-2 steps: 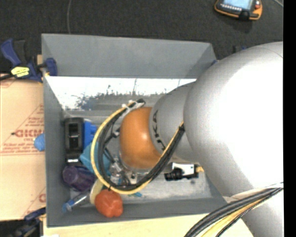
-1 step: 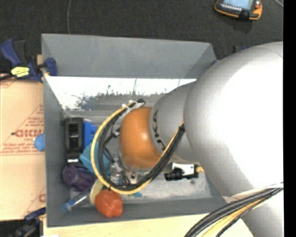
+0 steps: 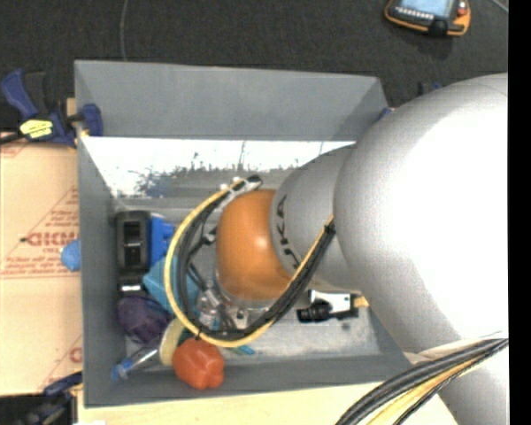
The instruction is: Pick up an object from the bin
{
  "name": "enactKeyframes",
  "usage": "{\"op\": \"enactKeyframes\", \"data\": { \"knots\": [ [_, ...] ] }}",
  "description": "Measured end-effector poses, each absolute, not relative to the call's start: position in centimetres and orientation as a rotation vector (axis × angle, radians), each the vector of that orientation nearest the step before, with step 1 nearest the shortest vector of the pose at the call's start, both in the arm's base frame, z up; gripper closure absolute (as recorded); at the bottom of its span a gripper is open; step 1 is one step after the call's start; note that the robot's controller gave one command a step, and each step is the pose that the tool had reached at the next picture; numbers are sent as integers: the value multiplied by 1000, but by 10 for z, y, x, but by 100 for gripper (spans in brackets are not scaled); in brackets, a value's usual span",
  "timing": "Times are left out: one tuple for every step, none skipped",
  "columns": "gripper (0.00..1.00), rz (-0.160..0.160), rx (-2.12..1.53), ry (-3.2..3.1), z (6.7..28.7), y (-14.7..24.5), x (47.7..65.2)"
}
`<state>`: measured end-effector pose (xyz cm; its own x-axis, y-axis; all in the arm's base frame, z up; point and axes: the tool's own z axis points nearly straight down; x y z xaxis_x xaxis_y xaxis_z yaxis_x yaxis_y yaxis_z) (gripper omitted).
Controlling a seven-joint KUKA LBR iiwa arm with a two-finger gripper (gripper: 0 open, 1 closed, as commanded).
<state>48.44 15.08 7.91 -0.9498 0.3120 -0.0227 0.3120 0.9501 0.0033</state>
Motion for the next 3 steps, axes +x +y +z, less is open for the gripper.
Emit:
{"op": "enactKeyframes", "data": {
  "knots": [
    [100,-5,492,3088,107,150,482],
    [100,-3,487,3086,144,151,483],
    [100,0,482,3083,172,150,484]
  ]
}}
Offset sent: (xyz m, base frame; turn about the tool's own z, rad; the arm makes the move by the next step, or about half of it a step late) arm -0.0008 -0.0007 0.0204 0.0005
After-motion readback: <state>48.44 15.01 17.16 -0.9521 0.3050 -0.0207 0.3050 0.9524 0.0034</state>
